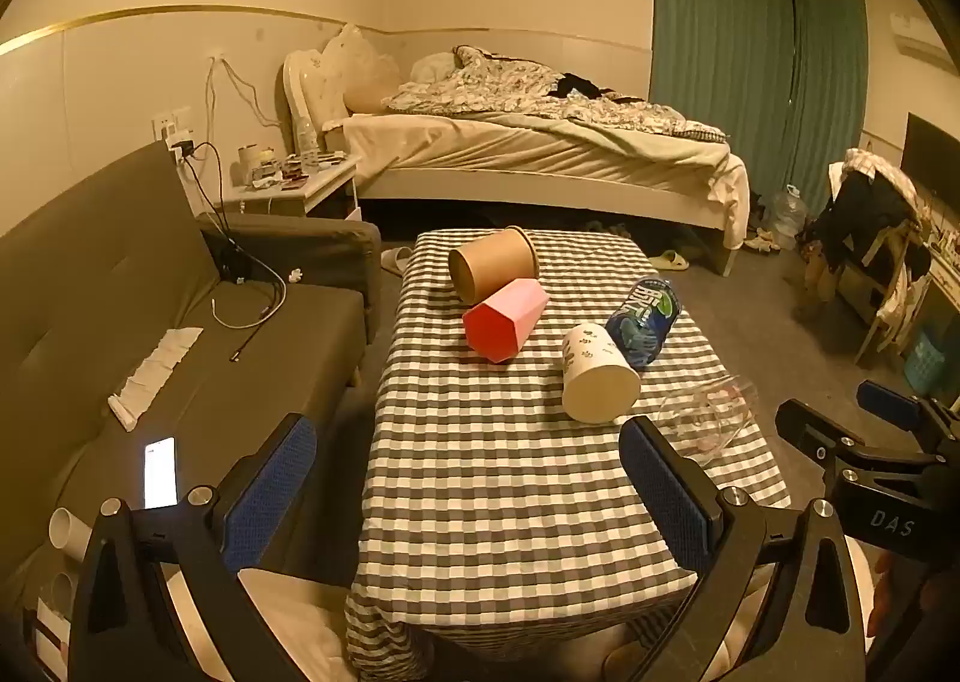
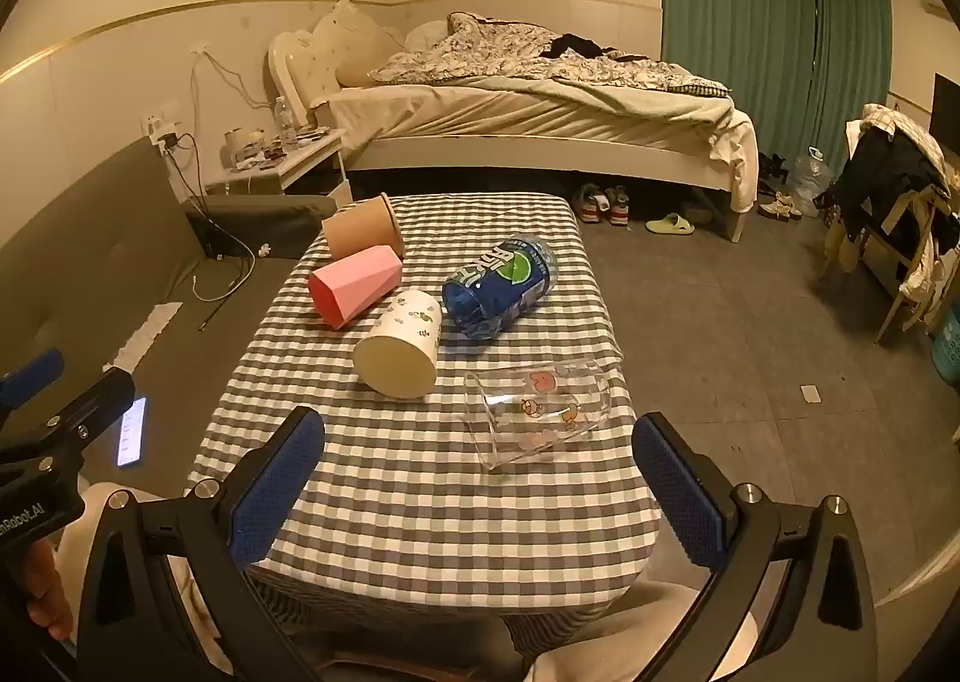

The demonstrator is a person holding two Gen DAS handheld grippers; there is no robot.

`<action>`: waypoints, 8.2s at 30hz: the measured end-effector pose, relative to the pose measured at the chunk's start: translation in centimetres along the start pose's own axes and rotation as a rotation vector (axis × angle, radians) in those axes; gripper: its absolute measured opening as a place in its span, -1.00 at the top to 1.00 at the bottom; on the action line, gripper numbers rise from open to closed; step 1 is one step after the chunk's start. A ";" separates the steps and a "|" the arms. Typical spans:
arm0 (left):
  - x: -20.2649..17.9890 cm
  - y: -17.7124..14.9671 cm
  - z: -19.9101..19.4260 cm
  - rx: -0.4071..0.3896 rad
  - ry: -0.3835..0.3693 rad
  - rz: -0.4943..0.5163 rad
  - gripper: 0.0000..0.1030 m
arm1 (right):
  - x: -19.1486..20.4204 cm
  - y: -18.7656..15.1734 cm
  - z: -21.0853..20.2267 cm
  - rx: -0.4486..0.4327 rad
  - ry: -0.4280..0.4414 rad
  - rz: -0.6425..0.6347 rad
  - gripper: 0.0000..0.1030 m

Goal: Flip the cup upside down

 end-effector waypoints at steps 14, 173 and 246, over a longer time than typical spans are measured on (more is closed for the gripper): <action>0.5 -0.2 0.6 0.006 0.004 -0.010 -1.00 | 0.1 0.0 -0.1 -0.001 0.005 -0.010 -0.99; -3.9 3.3 12.6 0.378 -0.049 0.045 -1.00 | -3.2 0.6 8.4 0.295 -0.018 -0.018 -0.74; -6.6 1.6 18.9 0.086 -0.082 0.139 -0.12 | -8.4 -0.6 11.7 0.328 -0.017 0.161 -0.74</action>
Point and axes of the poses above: each gripper's, at about its wrist camera, not at the fingertips, and z roughly the way its jaws point, x to its left, y to its top, the point moved 2 cm from there along z, roughly the way its jaws point, and after that the axes turned 1 degree about -z, right-handed, at the moved point
